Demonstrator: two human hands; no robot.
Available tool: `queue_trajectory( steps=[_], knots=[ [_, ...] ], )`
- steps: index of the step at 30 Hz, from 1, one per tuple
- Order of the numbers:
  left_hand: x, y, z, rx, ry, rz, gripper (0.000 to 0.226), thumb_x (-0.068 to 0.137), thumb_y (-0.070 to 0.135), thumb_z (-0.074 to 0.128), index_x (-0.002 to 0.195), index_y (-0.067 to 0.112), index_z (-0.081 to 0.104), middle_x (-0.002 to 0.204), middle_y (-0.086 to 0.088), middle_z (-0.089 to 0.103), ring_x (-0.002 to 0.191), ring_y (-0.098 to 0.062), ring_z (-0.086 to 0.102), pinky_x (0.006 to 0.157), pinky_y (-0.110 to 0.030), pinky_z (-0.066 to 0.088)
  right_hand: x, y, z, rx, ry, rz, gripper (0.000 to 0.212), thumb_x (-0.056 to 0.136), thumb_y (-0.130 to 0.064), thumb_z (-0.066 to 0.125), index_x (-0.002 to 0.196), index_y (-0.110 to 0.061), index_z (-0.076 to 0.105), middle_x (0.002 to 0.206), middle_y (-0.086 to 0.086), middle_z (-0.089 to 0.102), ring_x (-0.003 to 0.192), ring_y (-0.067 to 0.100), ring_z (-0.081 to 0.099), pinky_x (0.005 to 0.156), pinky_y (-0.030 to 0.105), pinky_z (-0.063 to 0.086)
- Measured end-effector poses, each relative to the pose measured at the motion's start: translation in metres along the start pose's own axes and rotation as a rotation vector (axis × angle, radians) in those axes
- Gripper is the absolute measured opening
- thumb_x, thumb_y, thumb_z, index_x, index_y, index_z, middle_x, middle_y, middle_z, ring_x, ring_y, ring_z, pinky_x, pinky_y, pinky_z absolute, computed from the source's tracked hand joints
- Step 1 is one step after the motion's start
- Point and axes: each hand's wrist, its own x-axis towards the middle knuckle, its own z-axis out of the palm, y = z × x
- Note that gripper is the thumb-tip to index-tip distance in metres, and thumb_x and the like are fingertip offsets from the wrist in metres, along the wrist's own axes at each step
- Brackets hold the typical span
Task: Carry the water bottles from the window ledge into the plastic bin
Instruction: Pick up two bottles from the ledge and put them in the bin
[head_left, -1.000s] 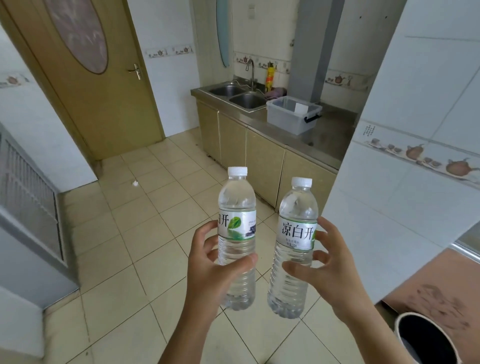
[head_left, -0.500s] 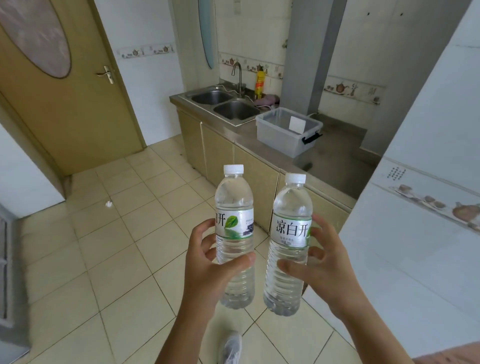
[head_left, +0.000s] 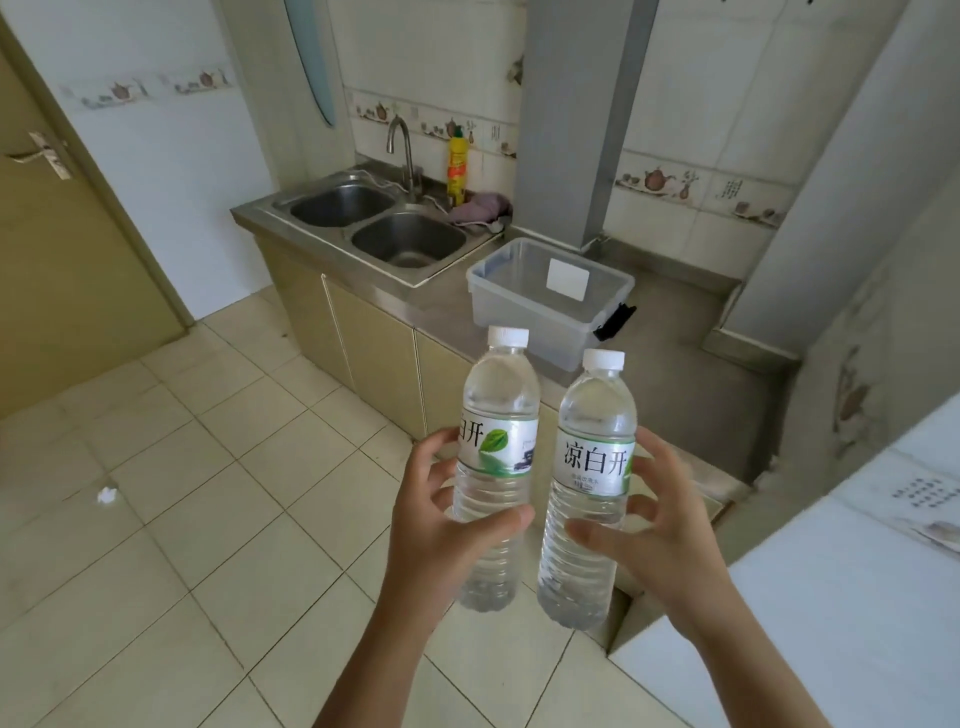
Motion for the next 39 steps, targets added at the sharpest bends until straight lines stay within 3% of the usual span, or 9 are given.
queue_trajectory(
  steps=[5,13,18,23,26,30,35,39],
  knots=[
    [0.083,0.003,0.018,-0.031,-0.027,-0.004,0.086,0.045,0.019,0.09,0.118,0.047,0.055,0.109,0.01,0.072,0.092,0.004,0.069,0.078,-0.027,0.053,0.083,0.016,0.002,-0.012,0.021,0.032,0.095,0.054,-0.007,0.091,0.132,-0.033,0.043,0.117,-0.014,0.059,0.091,-0.004,0.06,0.067,0.018,0.051],
    [0.225,0.01,0.068,-0.018,-0.064,0.012,0.087,0.051,0.005,0.091,0.12,0.046,0.056,0.103,0.014,0.074,0.089,-0.002,0.071,0.068,-0.018,0.055,0.228,0.044,-0.01,0.039,0.09,0.053,0.096,0.05,-0.003,0.092,0.13,-0.033,0.047,0.11,-0.013,0.064,0.094,0.016,0.064,0.079,0.036,0.055],
    [0.305,0.02,0.108,-0.015,-0.124,0.009,0.089,0.052,0.006,0.093,0.119,0.05,0.054,0.105,0.009,0.074,0.091,-0.012,0.073,0.073,-0.028,0.059,0.306,0.042,-0.03,0.091,0.122,0.086,0.097,0.054,0.004,0.088,0.133,-0.028,0.042,0.107,-0.015,0.059,0.078,-0.009,0.062,0.059,0.011,0.05],
    [0.372,0.03,0.149,-0.004,-0.21,0.027,0.089,0.058,0.005,0.092,0.123,0.047,0.05,0.107,0.013,0.073,0.093,-0.008,0.072,0.07,-0.023,0.058,0.366,0.046,-0.049,0.08,0.187,0.117,0.093,0.057,-0.001,0.088,0.127,-0.039,0.039,0.108,-0.025,0.054,0.08,-0.007,0.061,0.052,0.01,0.048],
    [0.413,0.033,0.172,0.01,-0.255,0.044,0.085,0.061,0.006,0.091,0.121,0.049,0.048,0.109,0.017,0.07,0.095,-0.001,0.069,0.069,-0.017,0.056,0.399,0.052,-0.057,0.071,0.231,0.13,0.095,0.056,-0.007,0.089,0.132,-0.038,0.041,0.111,-0.023,0.057,0.092,0.0,0.06,0.063,0.017,0.048],
    [0.471,0.032,0.201,0.042,-0.333,0.045,0.086,0.054,0.009,0.094,0.119,0.045,0.05,0.119,0.012,0.067,0.106,-0.008,0.067,0.089,-0.034,0.054,0.442,0.062,-0.06,0.053,0.287,0.124,0.096,0.055,-0.011,0.091,0.134,-0.034,0.043,0.12,-0.019,0.057,0.099,0.004,0.06,0.072,0.025,0.054],
    [0.534,0.015,0.23,0.074,-0.461,0.036,0.081,0.054,-0.001,0.092,0.114,0.03,0.048,0.12,0.001,0.067,0.102,-0.009,0.07,0.086,-0.033,0.058,0.49,0.076,-0.06,0.015,0.356,0.148,0.095,0.053,-0.01,0.092,0.127,-0.041,0.042,0.115,-0.027,0.054,0.1,0.004,0.06,0.077,0.028,0.057],
    [0.575,-0.013,0.241,0.146,-0.521,0.014,0.077,0.055,0.0,0.092,0.112,0.027,0.048,0.119,-0.002,0.071,0.105,-0.016,0.071,0.086,-0.037,0.059,0.515,0.095,-0.056,0.007,0.386,0.211,0.096,0.051,-0.012,0.093,0.128,-0.038,0.041,0.118,-0.021,0.056,0.101,0.005,0.062,0.078,0.026,0.057]
  ],
)
